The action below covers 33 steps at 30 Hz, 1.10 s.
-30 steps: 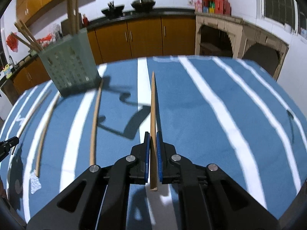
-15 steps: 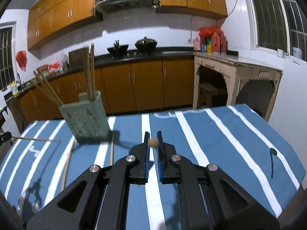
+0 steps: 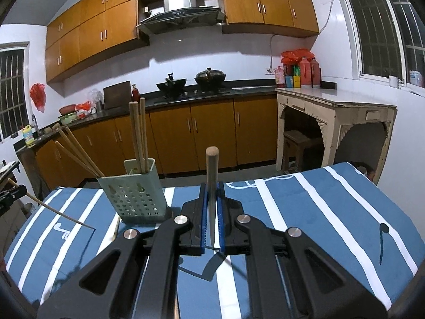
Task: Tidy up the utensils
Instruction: 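Lower the left gripper's chopstick into the basket while the right gripper inserts its chopstick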
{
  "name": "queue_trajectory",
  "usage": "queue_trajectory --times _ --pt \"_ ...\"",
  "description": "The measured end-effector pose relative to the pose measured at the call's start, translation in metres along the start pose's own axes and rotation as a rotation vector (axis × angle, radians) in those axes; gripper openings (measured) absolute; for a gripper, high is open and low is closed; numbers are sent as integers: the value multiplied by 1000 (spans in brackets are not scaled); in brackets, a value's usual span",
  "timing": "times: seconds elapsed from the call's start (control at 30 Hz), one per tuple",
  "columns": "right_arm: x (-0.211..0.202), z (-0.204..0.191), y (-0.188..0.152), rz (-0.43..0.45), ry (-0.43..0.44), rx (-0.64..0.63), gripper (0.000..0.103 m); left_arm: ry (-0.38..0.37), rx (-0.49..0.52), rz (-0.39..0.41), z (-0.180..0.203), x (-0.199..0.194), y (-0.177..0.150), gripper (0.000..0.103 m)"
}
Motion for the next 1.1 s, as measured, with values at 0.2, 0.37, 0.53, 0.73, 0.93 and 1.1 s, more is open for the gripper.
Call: queue_trajectory --times 0.2,0.37,0.53,0.73,0.93,1.1 --pt "-2 -7 6 6 13 -9 7 12 -2 11 -2 -1 4 8" --pt "-4 -13 10 10 23 -16 7 29 4 25 -3 -4 8 8" --pt "-5 -19 18 14 39 -27 7 34 13 49 0 -9 12 8" --pt "-12 -28 31 23 78 -36 7 10 19 72 6 -21 24 8" --pt "-24 -44 54 41 165 -23 7 -46 5 101 14 -40 46 8" --pt "-41 -63 83 99 235 -37 7 -91 5 154 28 -58 74 8"
Point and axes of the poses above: each gripper's, at about its wrist camera, not at the fingertips, and x roughly the way its jaws point, z to its right, y to its top, the point moved 4 cm from there along x, roughly the way its jaws point, and after that the axes turned 5 degrees about y, right-handed, at the moved point
